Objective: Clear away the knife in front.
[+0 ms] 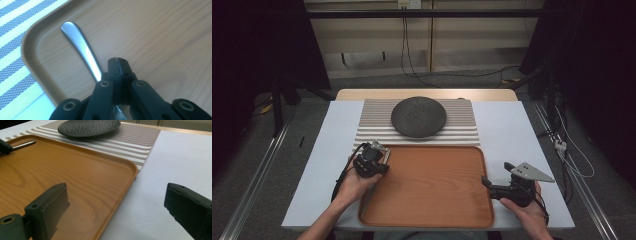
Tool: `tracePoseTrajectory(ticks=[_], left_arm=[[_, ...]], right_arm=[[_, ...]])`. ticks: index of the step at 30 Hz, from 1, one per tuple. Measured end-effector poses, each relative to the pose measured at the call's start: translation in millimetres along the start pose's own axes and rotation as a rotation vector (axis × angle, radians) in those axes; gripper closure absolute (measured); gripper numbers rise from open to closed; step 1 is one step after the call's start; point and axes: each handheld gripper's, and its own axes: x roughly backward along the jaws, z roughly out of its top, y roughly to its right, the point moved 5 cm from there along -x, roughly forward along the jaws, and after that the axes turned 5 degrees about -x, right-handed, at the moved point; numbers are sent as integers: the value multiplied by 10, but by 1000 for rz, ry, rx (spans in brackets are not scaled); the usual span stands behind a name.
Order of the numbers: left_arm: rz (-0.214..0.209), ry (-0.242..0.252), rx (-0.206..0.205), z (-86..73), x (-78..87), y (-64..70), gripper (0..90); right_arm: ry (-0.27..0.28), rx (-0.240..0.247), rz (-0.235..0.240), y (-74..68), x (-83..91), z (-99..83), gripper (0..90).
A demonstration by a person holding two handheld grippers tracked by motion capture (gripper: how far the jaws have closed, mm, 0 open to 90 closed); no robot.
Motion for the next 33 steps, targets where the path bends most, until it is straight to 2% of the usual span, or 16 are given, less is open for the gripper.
tracePoseTrajectory(ticks=[6, 14, 21, 23, 24, 25, 26, 27, 31, 32, 33], left_arm=[[34, -7, 11, -44, 30, -41, 900], [38, -5, 35, -112, 70, -86, 900], [39, -4, 34, -129, 82, -96, 900], [28, 4, 44, -127, 84, -89, 882], [27, 18, 38, -119, 96, -82, 870], [17, 54, 32, -95, 115, -57, 863], [12, 63, 21, -81, 135, -47, 841], [8, 87, 29, -57, 151, -22, 815], [13, 143, 34, 1, 204, 26, 599], [-2, 167, 42, 19, 225, 52, 546], [-5, 186, 34, 36, 254, 72, 486]], right_arm=[[2, 1, -2, 10, 1, 2, 52], [0, 0, -3, 4, -3, 1, 52], [-3, -1, -2, 2, -7, -1, 52], [-3, -1, -3, -1, -7, 0, 52], [-3, 0, -1, -3, -8, 0, 52], [-3, 0, -1, -3, -9, 0, 52], [-3, -1, -3, -2, -9, 1, 52], [-3, -1, -3, -2, -10, 1, 52], [-4, 3, 0, -5, -15, 2, 52], [-3, 4, 0, -6, -16, 2, 52], [-4, 5, 0, -6, -15, 2, 52]])
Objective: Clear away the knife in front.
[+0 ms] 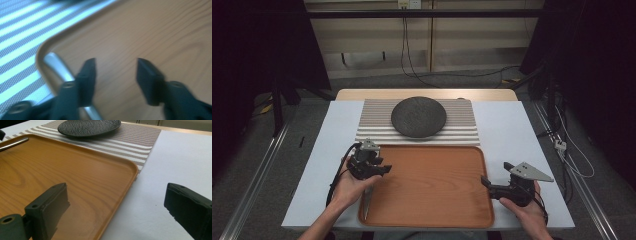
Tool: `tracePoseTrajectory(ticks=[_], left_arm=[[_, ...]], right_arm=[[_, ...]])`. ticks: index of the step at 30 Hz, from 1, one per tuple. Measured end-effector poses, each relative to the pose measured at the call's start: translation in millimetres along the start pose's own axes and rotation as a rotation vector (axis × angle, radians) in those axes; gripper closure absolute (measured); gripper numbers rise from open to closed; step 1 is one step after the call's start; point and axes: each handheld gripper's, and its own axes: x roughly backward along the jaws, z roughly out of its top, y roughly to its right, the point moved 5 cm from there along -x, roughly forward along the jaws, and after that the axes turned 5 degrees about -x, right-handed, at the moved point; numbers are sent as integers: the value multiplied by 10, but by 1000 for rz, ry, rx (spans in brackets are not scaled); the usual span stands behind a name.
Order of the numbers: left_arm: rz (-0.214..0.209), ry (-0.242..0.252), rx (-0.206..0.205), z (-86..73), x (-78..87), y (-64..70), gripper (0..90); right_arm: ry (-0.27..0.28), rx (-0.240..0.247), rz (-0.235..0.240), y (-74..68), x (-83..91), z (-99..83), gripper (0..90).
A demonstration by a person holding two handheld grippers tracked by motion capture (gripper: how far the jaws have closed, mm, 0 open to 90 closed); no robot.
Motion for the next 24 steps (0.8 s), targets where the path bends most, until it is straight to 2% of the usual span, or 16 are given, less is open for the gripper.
tracePoseTrajectory(ticks=[2, 4, 7, 9, 10, 13, 16, 19, 21, 24], left_arm=[[20, 31, -7, 36, 47, 37, 375], [19, 62, -18, 67, 91, 52, 222], [-5, 107, 12, 84, 150, 55, 134], [-35, 144, 41, 82, 199, 48, 129], [-33, 150, 45, 79, 217, 44, 114], [0, 159, 31, 48, 269, 30, 73], [19, 198, 33, -8, 345, 10, 74], [43, 226, 55, -58, 403, -26, 70], [78, 217, 73, -106, 427, -58, 69], [86, 232, 93, -193, 439, -70, 73]], right_arm=[[-1, -4, 0, 4, 0, -1, 52], [0, -4, -3, 10, -3, 1, 52], [-1, -3, -2, 6, -4, 0, 52], [-1, -3, 0, 2, -5, 0, 52], [-1, -3, -1, 1, -5, 0, 52], [-2, -3, -2, 3, -5, -2, 52], [-1, -6, -4, 4, -3, -2, 52], [-2, -5, -4, 5, -1, -3, 52], [-2, -5, -5, 5, 1, -4, 52], [-1, -9, -6, 3, 6, -5, 52]])
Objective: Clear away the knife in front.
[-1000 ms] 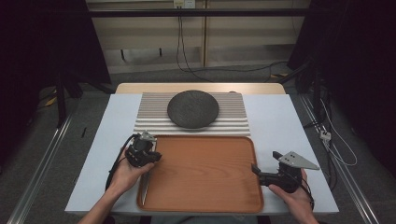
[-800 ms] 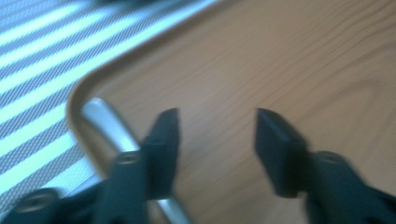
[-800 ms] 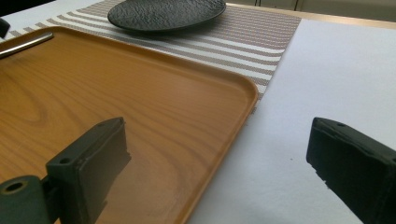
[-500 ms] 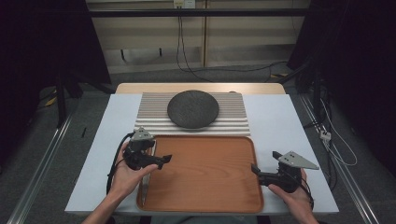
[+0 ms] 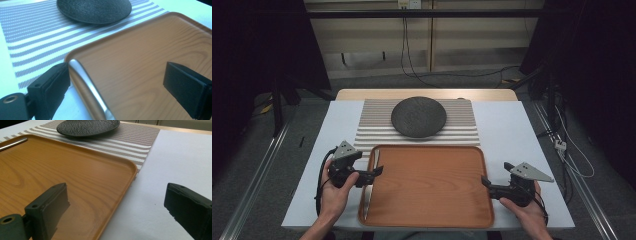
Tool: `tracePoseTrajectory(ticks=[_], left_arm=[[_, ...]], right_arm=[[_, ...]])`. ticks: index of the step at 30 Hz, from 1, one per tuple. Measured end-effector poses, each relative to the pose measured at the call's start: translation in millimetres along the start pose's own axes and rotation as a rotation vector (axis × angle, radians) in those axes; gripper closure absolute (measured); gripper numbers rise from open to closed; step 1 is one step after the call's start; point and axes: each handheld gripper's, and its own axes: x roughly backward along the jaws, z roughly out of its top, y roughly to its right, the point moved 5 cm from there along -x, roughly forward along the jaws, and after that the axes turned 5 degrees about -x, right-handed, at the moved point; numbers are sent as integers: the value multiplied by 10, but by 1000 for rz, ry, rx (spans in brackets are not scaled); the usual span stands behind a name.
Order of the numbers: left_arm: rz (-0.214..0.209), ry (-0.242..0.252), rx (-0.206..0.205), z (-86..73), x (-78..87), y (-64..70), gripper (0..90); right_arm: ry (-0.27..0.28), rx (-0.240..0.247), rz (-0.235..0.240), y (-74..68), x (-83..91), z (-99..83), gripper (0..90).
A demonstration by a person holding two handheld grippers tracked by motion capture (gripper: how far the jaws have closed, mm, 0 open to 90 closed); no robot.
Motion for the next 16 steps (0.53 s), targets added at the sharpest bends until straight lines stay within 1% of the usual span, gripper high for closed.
tracePoseTrajectory(ticks=[2, 5, 7, 9, 10, 12, 15, 16], left_arm=[[18, -2, 11, -55, -6, -16, 73], [26, 8, 14, -111, -26, -28, 71], [38, 15, 0, -139, -33, -22, 71], [58, 19, -23, -166, -22, -9, 71], [59, 17, -30, -180, -12, -5, 71], [37, 16, -15, -207, 0, -11, 70], [48, 3, -15, -225, -13, -33, 68], [46, 3, -12, -223, -18, -32, 68]], right_arm=[[0, 1, -5, 6, 1, -3, 52], [-1, 1, -8, 8, 3, -5, 53], [1, 2, -8, 10, 10, -5, 53], [-1, -3, -11, 19, 17, -10, 53], [0, -4, -12, 20, 22, -10, 53], [3, -2, -12, 24, 34, -14, 53], [-2, -14, -12, 34, 47, -23, 53], [3, -12, -13, 41, 46, -20, 53]])
